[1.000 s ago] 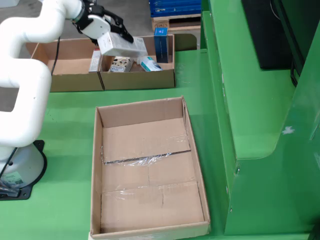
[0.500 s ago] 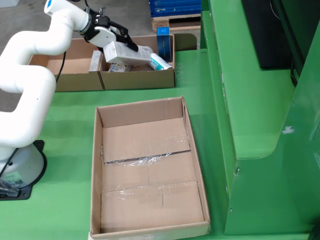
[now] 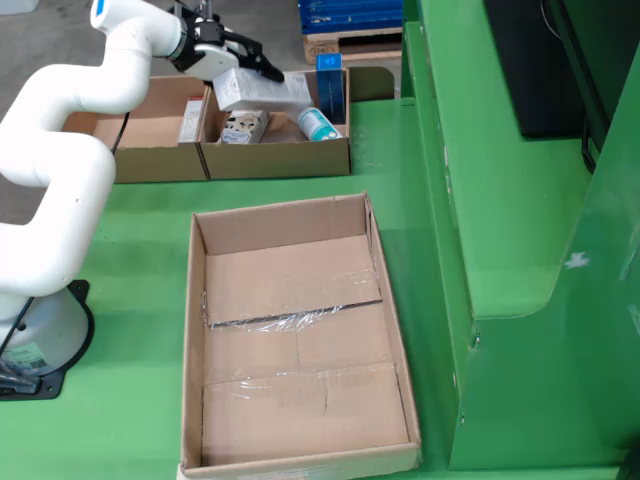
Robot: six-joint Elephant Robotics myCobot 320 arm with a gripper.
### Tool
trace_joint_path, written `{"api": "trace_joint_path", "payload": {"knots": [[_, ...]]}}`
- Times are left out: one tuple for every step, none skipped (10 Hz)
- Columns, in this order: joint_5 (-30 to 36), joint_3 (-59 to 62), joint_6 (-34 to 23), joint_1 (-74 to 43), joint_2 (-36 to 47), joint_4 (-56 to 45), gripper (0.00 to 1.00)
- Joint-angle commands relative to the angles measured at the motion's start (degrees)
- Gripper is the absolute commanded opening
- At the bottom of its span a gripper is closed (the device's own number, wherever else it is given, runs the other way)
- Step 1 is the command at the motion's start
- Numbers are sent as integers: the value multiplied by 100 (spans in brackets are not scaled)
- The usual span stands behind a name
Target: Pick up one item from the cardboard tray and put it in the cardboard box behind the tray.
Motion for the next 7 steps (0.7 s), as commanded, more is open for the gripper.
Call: {"api": "trace_joint_path", "payload": {"knots": [[-58,158,-44,20,160,350,0],[-58,158,-56,20,160,350,10],[-59,158,-78,20,160,349,20],[-58,158,-71,20,160,350,30],[-59,158,-67,20,160,350,40],[-59,158,-68,20,160,350,50],[-59,158,-68,20,160,350,60]]}}
